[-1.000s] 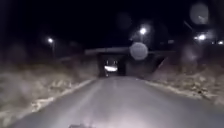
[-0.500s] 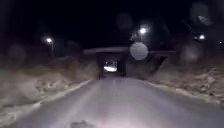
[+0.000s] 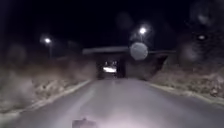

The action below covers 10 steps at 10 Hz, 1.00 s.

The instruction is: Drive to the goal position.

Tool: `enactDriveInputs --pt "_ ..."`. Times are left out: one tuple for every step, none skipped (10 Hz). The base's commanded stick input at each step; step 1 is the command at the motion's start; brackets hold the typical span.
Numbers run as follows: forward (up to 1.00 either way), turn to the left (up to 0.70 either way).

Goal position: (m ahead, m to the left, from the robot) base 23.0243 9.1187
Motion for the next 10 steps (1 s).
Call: enactDriveInputs --pt "1.00 0.19" --pt "1.00 0.10" --pt "1.00 0.03" --pt "1.00 0.03" --pt "1.00 0.03" --pt "1.00 0.02" --pt "1.00 0.00" --pt "1.00 0.00" --pt "1.00 0.00" --pt "1.00 0.00"
